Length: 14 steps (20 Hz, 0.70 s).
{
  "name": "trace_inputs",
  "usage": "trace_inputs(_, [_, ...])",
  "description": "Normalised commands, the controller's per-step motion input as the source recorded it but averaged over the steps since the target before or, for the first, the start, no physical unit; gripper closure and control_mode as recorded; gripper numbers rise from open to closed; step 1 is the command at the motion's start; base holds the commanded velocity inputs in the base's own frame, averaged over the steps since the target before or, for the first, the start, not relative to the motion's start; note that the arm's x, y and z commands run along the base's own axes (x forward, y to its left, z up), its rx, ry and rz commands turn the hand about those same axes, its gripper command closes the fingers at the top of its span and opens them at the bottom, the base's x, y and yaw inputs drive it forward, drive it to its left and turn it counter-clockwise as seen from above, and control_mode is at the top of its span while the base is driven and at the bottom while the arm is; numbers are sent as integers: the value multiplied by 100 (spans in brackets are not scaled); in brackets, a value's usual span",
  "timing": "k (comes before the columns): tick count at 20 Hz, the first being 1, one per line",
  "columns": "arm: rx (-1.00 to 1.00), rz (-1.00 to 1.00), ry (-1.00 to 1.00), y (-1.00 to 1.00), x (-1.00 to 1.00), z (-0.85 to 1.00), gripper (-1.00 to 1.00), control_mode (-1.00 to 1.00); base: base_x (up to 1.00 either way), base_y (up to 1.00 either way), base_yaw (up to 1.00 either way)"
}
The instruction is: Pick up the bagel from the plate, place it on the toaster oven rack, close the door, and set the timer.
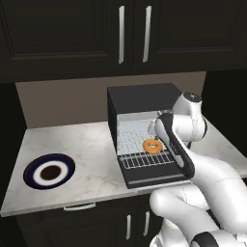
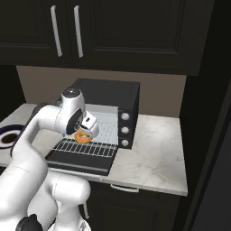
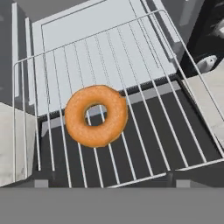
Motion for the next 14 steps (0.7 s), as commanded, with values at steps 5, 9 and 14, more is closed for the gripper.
trace_inputs(5, [-4, 0, 4, 29, -100, 11, -100, -100, 0, 0, 0])
trace_inputs(9, [-6, 2, 4, 19, -89, -20, -100, -100, 0, 0, 0])
trace_inputs(14, [-4, 1, 7, 2, -24, -47, -100, -100, 0, 0, 0])
